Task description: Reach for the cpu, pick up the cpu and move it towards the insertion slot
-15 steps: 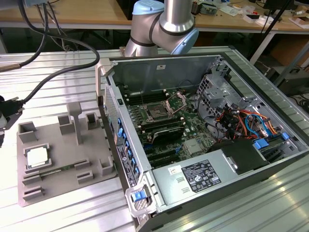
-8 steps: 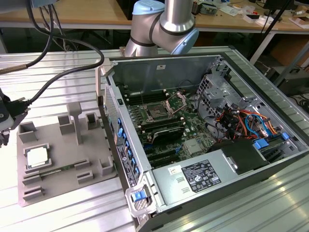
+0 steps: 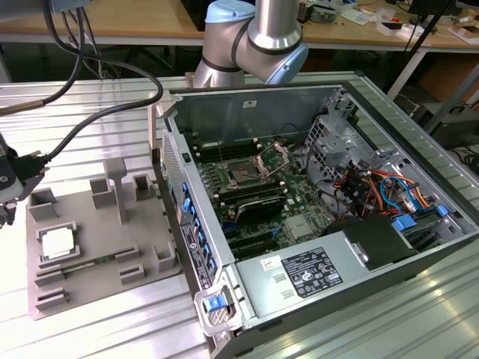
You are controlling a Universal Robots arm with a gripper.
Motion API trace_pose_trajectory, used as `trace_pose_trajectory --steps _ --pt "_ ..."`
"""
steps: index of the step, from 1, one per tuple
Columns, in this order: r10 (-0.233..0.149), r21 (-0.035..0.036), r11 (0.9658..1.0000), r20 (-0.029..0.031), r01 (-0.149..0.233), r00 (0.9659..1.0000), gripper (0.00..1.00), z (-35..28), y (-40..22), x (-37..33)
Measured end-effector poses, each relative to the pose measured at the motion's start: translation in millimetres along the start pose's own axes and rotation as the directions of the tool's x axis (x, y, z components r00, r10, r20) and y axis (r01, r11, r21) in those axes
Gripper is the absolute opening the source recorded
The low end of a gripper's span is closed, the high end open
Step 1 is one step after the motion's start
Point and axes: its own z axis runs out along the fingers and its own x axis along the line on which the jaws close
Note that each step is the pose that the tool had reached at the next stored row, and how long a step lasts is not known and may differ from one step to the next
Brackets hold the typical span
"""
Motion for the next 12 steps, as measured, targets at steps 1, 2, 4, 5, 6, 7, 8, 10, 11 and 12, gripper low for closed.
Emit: trace_pose_trajectory --steps 1,2,4,5,6,7,8,10,11,12 --pt "0.000 0.0000 1.0000 0.0001 0.000 1.0000 0.11 0.1 0.0 -0.3" --pt "0.000 0.0000 1.0000 0.0001 0.000 1.0000 0.11 0.2 0.0 -0.4" --pt "0.000 0.0000 1.0000 0.0001 0.000 1.0000 0.11 0.3 0.0 -0.6" --pt "0.000 0.0000 1.0000 0.0001 0.000 1.0000 0.11 0.3 0.0 -0.8" --pt "0.000 0.0000 1.0000 0.0000 0.000 1.0000 0.11 0.4 0.0 -0.9" --pt "0.000 0.0001 1.0000 0.0001 0.000 1.0000 0.11 0.5 0.0 -1.0" --pt "0.000 0.0003 1.0000 -0.0001 0.000 1.0000 0.11 0.6 0.0 -1.2" --pt "0.000 0.0004 1.0000 0.0000 0.000 1.0000 0.11 1.6 0.0 -1.5" --pt "0.000 0.0009 1.0000 -0.0001 0.000 1.0000 0.11 2.2 -0.1 -1.7" --pt "0.000 0.0012 1.0000 -0.0001 0.000 1.0000 0.11 2.5 -0.2 -1.7"
